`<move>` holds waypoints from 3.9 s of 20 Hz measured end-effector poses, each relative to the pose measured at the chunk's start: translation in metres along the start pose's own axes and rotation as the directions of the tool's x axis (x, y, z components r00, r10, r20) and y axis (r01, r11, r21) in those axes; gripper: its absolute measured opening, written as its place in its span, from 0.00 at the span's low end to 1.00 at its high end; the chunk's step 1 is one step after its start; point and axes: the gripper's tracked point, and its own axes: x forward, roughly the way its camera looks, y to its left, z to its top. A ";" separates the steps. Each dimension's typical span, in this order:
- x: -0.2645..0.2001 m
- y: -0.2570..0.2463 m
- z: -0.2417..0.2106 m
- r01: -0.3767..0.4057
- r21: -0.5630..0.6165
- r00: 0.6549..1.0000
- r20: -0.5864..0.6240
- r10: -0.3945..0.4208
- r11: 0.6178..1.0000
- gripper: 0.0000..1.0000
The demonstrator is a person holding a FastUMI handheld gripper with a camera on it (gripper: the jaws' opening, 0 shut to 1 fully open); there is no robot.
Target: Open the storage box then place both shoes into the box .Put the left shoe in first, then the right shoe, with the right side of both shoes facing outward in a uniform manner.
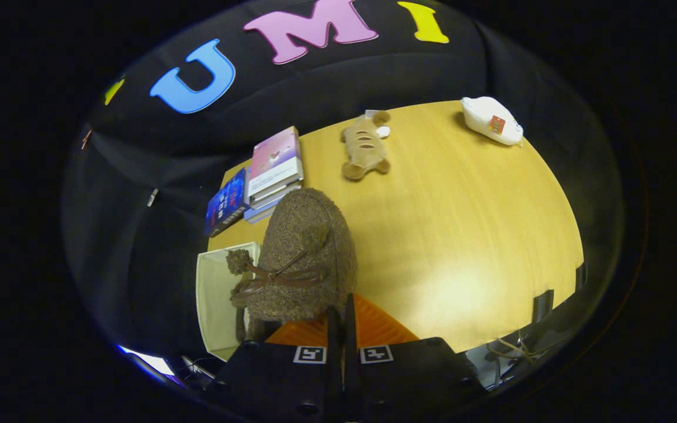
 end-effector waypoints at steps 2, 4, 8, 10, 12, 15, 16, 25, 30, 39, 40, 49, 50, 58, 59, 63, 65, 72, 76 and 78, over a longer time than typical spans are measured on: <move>0.004 0.036 -0.007 -0.032 -0.020 0.999 -0.015 0.032 0.999 0.06; 0.010 0.068 -0.018 -0.062 -0.032 0.997 -0.037 0.061 0.998 0.06; 0.025 0.116 -0.042 -0.084 -0.062 0.993 -0.082 0.079 0.995 0.06; 0.035 0.128 -0.053 -0.068 -0.081 0.993 -0.099 0.060 0.994 0.06; 0.043 0.136 -0.065 -0.053 -0.096 0.992 -0.120 0.042 0.994 0.06; 0.055 0.143 -0.078 -0.037 -0.110 0.989 -0.149 0.020 0.993 0.06; 0.057 0.143 -0.081 -0.031 -0.113 0.988 -0.156 0.013 0.993 0.07; 0.053 0.157 -0.084 -0.090 -0.119 0.982 -0.174 0.068 0.989 0.62; 0.050 0.152 -0.084 -0.102 -0.109 0.981 -0.179 0.082 0.989 0.74; 0.003 0.097 -0.062 -0.109 -0.098 0.993 -0.060 0.103 0.989 0.99; -0.003 0.084 -0.055 -0.098 -0.104 0.995 -0.027 0.095 0.990 0.99; -0.053 -0.040 0.008 0.111 -0.260 0.942 0.335 -0.018 0.959 0.99; -0.060 -0.050 0.015 0.131 -0.271 0.929 0.370 -0.022 0.954 0.99; -0.130 -0.092 0.066 0.232 -0.316 0.775 0.631 0.021 0.920 0.99; -0.140 -0.092 0.071 0.243 -0.326 0.750 0.660 0.036 0.914 0.99; -0.183 -0.088 0.085 0.255 -0.330 0.645 0.758 0.094 0.909 0.98; -0.196 -0.094 0.088 0.302 -0.333 0.600 0.794 0.094 0.893 0.96; -0.206 -0.100 0.076 0.339 -0.312 0.562 0.824 0.075 0.888 0.98; -0.209 -0.098 0.074 0.350 -0.320 0.560 0.825 0.077 0.880 0.98; -0.209 -0.096 0.075 0.353 -0.324 0.558 0.826 0.080 0.878 0.98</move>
